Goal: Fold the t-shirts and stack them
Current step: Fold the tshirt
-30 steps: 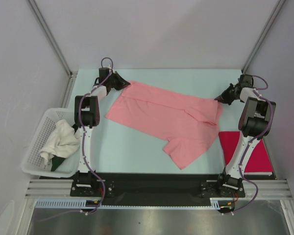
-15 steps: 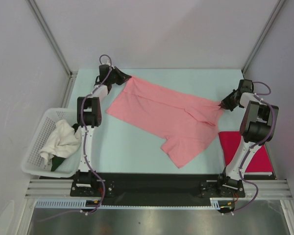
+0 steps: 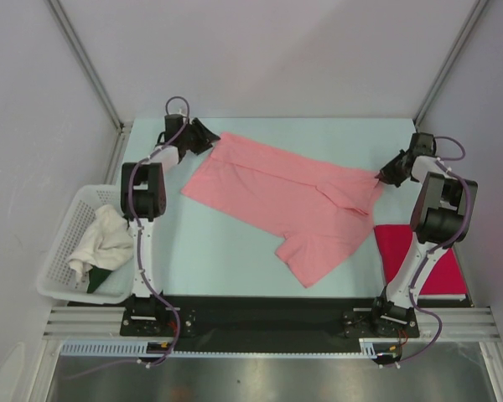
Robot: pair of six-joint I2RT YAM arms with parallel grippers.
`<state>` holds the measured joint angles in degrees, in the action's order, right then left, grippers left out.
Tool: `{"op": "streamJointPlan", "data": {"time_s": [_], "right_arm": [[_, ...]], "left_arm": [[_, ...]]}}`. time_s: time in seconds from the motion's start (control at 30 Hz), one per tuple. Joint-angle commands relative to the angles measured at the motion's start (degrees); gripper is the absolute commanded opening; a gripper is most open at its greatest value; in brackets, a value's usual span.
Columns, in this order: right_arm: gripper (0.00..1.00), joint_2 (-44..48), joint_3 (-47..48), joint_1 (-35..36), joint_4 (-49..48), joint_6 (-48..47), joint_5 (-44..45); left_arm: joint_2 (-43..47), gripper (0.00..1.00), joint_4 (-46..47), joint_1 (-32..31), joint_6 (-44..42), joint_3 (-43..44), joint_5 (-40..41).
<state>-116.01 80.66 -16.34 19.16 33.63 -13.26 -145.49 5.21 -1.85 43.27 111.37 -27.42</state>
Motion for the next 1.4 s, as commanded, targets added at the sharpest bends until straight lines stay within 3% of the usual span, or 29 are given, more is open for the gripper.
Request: {"op": "streamJointPlan", "data": {"time_s": [0.0,0.07,0.17,0.2,0.3,0.4,0.57,0.8,1.37], "right_arm": [[0.0,-0.9,7.2,0.0,6.5,-3.3,3.6],[0.07,-2.4,12.8,0.6,15.2,-5.2,8.9],[0.28,-2.0,16.2,0.6,21.5,-8.0,13.2],[0.41,-0.9,17.0,0.5,22.3,-8.5,14.8],[0.54,2.1,17.9,0.3,24.9,-10.5,18.3],[0.6,4.7,16.8,0.3,27.1,-11.0,19.0],[0.6,11.9,7.9,1.4,23.8,-7.5,8.8],[0.59,18.4,-0.8,4.2,20.0,-4.1,0.8],[0.57,20.3,-4.5,5.3,17.9,-3.0,-0.5]], "left_arm": [[14.7,0.57,-9.5,-0.6,-11.8,-4.1,14.9],[19.7,0.57,-12.7,-1.1,-13.6,-6.8,21.2],[21.7,0.52,-18.0,-1.4,-12.7,-7.4,22.5],[21.8,0.52,-19.6,-1.6,-12.4,-7.2,22.8],[23.5,0.46,-20.9,-1.9,-8.9,-10.8,20.9],[24.4,0.43,-18.8,-2.3,-3.6,-14.9,18.5],[21.9,0.43,-17.8,-3.1,3.4,-15.4,17.7],[17.2,0.46,-17.2,-4.0,4.4,-13.4,18.3],[10.2,0.32,-15.1,-4.0,6.0,-8.0,16.6]]}}
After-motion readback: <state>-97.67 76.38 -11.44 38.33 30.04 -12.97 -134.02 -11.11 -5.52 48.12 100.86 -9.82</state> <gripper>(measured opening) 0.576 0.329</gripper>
